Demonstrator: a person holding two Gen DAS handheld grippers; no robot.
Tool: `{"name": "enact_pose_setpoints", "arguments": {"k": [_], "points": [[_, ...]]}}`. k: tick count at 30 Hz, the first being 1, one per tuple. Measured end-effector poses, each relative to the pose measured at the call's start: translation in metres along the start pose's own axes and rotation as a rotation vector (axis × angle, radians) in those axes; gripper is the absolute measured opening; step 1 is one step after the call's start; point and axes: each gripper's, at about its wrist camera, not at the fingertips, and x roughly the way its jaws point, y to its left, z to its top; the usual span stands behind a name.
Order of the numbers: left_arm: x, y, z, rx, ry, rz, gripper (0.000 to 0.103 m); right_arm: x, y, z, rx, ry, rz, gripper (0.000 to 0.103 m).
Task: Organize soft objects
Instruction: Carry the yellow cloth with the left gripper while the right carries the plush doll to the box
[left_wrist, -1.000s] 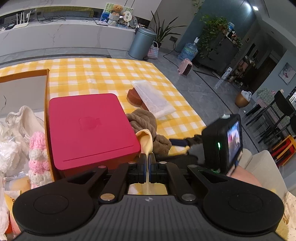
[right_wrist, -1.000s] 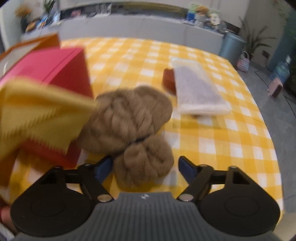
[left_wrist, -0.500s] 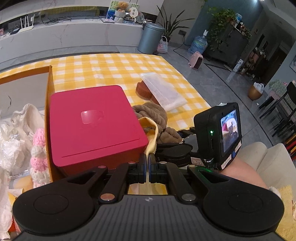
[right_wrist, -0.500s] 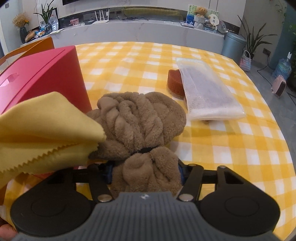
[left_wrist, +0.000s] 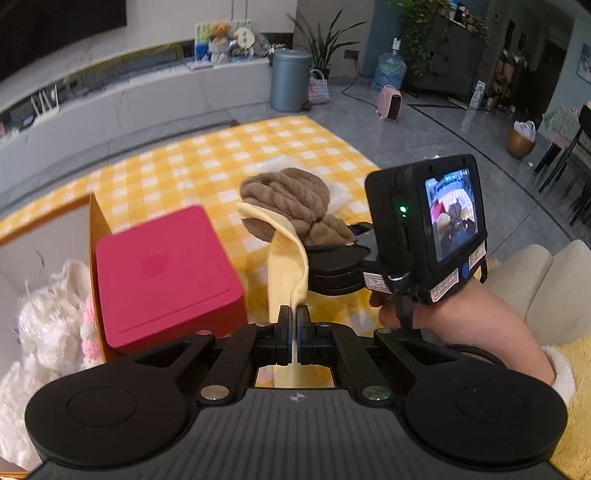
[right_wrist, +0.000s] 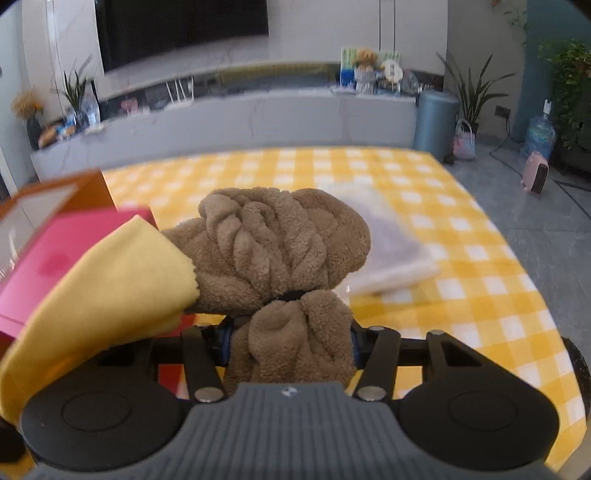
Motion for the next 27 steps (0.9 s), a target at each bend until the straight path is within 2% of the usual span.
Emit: {"name": "enact_pose_setpoints", "arguments": {"k": [4, 7, 12, 17, 20, 23, 27], "points": [[-0.022, -0.016, 0.005, 0.052, -0.042, 0.029, 0.002, -0.021, -0.003, 0.007, 0.023, -0.072, 0.030, 0.053], [-0.043, -0.014, 0.009, 0.057, -0.094, 0.057, 0.002, -0.034, -0.003, 0.012, 0.035, -0.108, 0.048, 0.053], [-0.085, 0.013, 0.008, 0.032, -0.182, 0.118, 0.002, -0.047, 0.001, 0.017, 0.072, -0.161, 0.056, 0.053], [-0.116, 0.065, -0.011, -0.038, -0.236, 0.183, 0.002, -0.059, 0.014, 0.024, 0.087, -0.219, 0.051, 0.053], [-0.118, 0.100, -0.021, -0.112, -0.222, 0.194, 0.002, -0.068, 0.024, 0.028, 0.075, -0.239, 0.082, 0.053], [-0.104, 0.130, -0.036, -0.181, -0.168, 0.177, 0.002, -0.077, 0.042, 0.031, 0.026, -0.259, 0.094, 0.053], [-0.077, 0.160, -0.053, -0.239, -0.117, 0.195, 0.002, -0.088, 0.064, 0.031, -0.042, -0.289, 0.112, 0.053]]}}
